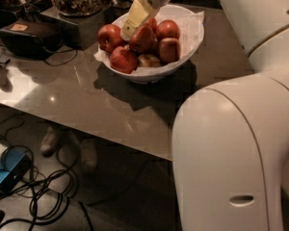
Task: Pick apple from white bowl
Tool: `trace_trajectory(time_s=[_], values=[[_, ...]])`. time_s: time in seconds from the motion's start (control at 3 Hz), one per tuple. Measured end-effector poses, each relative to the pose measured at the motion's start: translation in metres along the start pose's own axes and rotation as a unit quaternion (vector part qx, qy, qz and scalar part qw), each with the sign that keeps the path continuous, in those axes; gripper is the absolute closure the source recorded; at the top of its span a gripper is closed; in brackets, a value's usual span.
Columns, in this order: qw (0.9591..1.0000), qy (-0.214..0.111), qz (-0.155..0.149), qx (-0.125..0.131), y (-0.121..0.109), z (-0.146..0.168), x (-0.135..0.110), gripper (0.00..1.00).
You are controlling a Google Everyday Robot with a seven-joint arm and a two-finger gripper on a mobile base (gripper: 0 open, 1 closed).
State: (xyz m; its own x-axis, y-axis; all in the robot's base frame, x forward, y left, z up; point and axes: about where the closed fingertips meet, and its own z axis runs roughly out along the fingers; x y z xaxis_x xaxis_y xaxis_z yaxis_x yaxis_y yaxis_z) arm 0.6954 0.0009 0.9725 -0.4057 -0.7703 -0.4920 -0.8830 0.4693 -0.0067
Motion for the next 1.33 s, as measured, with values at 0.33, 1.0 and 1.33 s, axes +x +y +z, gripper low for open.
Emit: trace_trajectory(time_s=[0.33, 1.0, 1.33], values=[[1.0, 0.0, 0.0, 0.0, 0.0, 0.0, 0.0, 0.3], [1.0, 0.0, 0.0, 0.0, 0.0, 0.0, 0.0, 0.26], [1.0, 0.0, 0.0, 0.0, 0.0, 0.0, 0.0, 0.39]])
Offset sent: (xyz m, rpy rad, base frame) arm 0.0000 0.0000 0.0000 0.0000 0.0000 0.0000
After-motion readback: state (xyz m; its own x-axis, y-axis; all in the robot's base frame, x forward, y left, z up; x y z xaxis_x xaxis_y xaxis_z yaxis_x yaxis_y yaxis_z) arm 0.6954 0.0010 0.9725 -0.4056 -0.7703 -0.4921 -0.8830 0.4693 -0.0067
